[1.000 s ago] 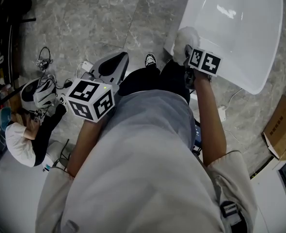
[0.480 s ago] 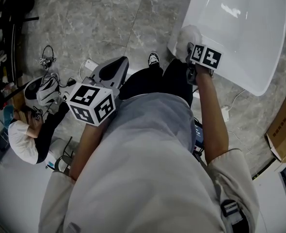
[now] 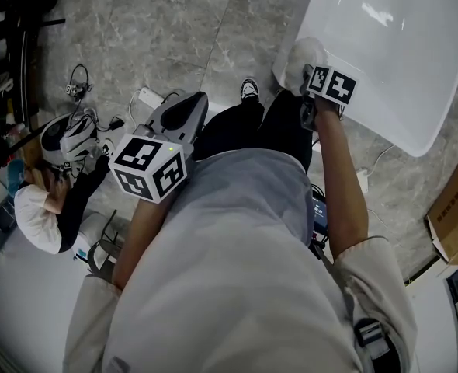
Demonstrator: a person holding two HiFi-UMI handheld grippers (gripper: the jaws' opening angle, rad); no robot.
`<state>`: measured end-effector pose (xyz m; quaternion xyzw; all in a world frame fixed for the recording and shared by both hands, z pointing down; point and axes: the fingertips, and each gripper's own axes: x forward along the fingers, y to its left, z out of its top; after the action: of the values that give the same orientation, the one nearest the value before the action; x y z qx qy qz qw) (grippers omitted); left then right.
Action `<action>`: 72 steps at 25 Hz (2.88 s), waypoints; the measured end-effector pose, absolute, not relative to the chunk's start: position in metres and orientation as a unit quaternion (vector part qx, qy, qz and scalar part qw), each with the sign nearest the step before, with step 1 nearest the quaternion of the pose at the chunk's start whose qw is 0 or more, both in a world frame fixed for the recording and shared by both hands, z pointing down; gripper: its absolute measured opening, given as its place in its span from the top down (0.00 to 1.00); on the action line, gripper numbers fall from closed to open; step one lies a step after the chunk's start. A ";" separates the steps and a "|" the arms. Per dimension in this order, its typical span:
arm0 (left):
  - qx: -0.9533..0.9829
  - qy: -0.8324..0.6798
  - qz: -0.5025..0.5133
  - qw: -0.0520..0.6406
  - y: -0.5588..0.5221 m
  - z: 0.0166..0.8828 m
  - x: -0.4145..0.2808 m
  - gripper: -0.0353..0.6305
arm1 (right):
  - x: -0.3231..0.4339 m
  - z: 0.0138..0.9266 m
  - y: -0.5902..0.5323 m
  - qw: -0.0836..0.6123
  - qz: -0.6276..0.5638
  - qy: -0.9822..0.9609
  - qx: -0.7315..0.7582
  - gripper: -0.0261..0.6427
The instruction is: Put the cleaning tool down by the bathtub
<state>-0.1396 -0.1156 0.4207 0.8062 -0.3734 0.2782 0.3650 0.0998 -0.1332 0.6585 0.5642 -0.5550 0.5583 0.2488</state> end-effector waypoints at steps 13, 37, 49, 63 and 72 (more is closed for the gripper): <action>0.793 -0.390 0.277 0.377 -0.122 0.421 -0.146 0.94 | 0.104 0.676 -0.145 0.257 0.567 -0.538 0.568 0.84; 0.780 -0.406 0.255 0.403 -0.110 0.426 -0.158 0.94 | 0.091 0.690 -0.149 0.265 0.577 -0.541 0.551 0.75; 0.787 -0.404 0.242 0.399 -0.099 0.424 -0.163 0.94 | 0.087 0.682 -0.140 0.256 0.573 -0.546 0.555 0.71; 0.800 -0.389 0.234 0.392 -0.094 0.416 -0.161 0.94 | 0.086 0.666 -0.130 0.238 0.568 -0.549 0.565 0.71; 0.810 -0.378 0.227 0.387 -0.098 0.410 -0.155 0.94 | 0.083 0.654 -0.126 0.222 0.573 -0.552 0.563 0.71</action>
<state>-0.1554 -0.0978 0.4102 0.8097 -0.3785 0.2266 0.3871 0.0834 -0.1263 0.6535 0.5634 -0.5522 0.5730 0.2220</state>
